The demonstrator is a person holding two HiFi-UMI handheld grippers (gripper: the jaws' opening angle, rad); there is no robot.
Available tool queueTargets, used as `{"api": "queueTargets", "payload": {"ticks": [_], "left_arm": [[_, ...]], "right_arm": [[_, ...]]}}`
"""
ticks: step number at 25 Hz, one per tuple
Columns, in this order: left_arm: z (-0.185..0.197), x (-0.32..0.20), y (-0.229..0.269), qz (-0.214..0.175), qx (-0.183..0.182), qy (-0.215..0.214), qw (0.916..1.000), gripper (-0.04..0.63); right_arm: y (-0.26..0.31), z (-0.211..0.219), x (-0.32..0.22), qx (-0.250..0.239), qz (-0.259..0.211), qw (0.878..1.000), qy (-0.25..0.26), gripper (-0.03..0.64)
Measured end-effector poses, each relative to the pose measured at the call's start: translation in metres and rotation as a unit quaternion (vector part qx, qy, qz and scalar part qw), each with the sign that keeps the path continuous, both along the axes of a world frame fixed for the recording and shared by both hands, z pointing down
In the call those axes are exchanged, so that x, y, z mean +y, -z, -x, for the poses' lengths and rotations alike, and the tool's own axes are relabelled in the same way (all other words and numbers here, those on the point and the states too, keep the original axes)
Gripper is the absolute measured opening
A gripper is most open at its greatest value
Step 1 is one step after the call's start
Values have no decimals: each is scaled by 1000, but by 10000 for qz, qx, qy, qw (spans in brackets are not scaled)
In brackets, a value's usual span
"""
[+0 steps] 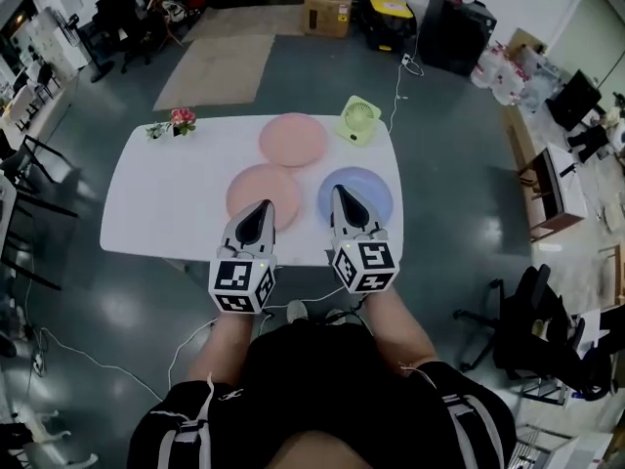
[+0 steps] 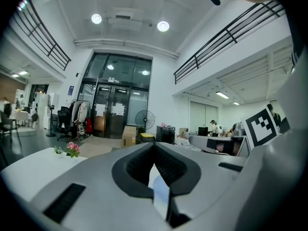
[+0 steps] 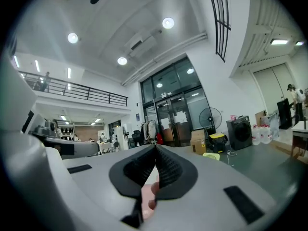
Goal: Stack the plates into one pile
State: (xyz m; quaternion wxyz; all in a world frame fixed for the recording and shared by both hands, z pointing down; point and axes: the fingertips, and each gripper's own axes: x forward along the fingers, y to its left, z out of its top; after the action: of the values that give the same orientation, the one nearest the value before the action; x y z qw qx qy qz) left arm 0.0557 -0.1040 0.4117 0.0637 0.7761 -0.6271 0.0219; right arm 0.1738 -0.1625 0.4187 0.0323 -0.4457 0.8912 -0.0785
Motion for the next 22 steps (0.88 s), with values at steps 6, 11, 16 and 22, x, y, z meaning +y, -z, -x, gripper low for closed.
{"api": "queueTargets", "payload": {"ticks": [6, 11, 16, 22], "left_arm": [[21, -19, -8, 7, 55, 243, 9997, 11], [35, -30, -20, 124, 99, 440, 9989, 11], [53, -39, -32, 199, 114, 630, 9978, 11], [82, -37, -48, 322, 155, 955, 9948, 11]], "right_arm": [[-10, 27, -27, 119, 21, 9996, 264, 12], [-36, 48, -51, 313, 170, 9983, 452, 84], [-76, 71, -76, 434, 614, 9961, 472, 187], [-154, 98, -103, 585, 1733, 9825, 353, 192]]}}
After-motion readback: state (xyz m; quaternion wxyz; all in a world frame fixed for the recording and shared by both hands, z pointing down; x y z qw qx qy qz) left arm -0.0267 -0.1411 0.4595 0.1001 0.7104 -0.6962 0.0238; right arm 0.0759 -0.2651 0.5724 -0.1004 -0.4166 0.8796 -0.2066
